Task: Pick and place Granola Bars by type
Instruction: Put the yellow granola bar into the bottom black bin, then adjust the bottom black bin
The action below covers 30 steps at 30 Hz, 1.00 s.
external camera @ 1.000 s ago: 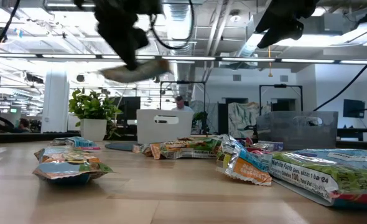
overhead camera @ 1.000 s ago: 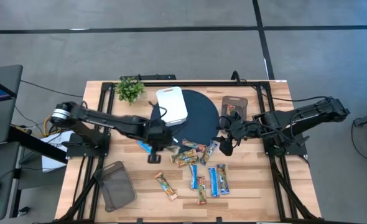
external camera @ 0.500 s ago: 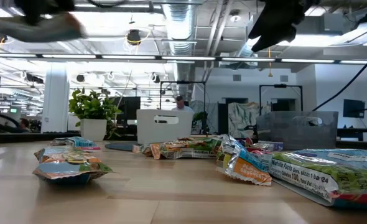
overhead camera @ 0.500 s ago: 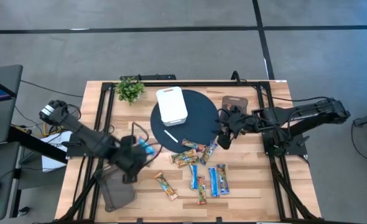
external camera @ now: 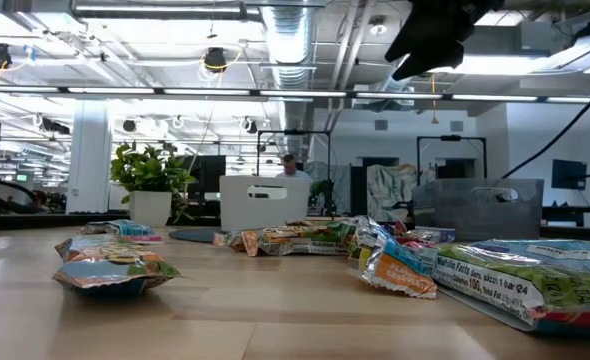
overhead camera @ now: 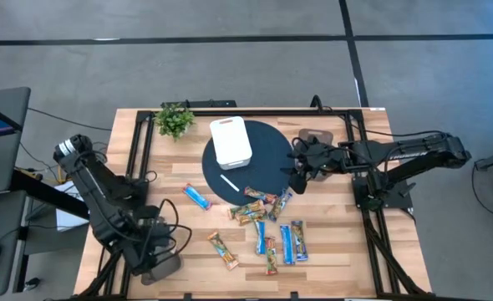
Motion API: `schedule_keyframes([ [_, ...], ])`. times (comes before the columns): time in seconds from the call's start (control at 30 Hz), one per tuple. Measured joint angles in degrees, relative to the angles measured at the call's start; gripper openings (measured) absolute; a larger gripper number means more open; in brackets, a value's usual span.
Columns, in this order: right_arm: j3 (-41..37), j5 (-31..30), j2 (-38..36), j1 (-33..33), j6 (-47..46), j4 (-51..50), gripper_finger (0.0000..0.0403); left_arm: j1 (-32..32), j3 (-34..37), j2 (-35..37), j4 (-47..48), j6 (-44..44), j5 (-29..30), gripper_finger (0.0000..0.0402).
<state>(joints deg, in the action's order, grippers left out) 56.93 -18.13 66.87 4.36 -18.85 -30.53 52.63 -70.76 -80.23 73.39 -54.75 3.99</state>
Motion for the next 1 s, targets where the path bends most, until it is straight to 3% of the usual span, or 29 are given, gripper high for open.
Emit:
schedule_keyframes([
  [0.23, 0.0, 0.1, 0.0, 0.2, -0.1, 0.8, 0.0248, 0.8, 7.4, 0.0, -5.3, 2.7, -6.9, 0.0],
  [0.43, 0.0, 0.1, 0.0, 1.3, -0.2, 0.8, 0.0248, 0.7, 10.0, -0.1, -5.2, 3.8, -7.6, 0.0007],
  [0.63, 0.0, 0.1, 0.0, 1.4, -1.3, 0.8, 0.0248, -0.2, 10.1, 0.0, -6.2, 7.7, -1.7, 0.006],
  [0.83, 0.0, 0.1, 0.0, 1.4, -1.3, 0.8, 0.0248, -2.0, 10.5, 0.0, -6.4, 10.2, -1.8, 0.0124],
  [1.0, 0.0, 0.1, 0.0, 1.5, -1.3, 0.8, 0.0248, -4.4, 14.6, 0.0, -14.9, 13.9, -5.9, 0.0136],
])
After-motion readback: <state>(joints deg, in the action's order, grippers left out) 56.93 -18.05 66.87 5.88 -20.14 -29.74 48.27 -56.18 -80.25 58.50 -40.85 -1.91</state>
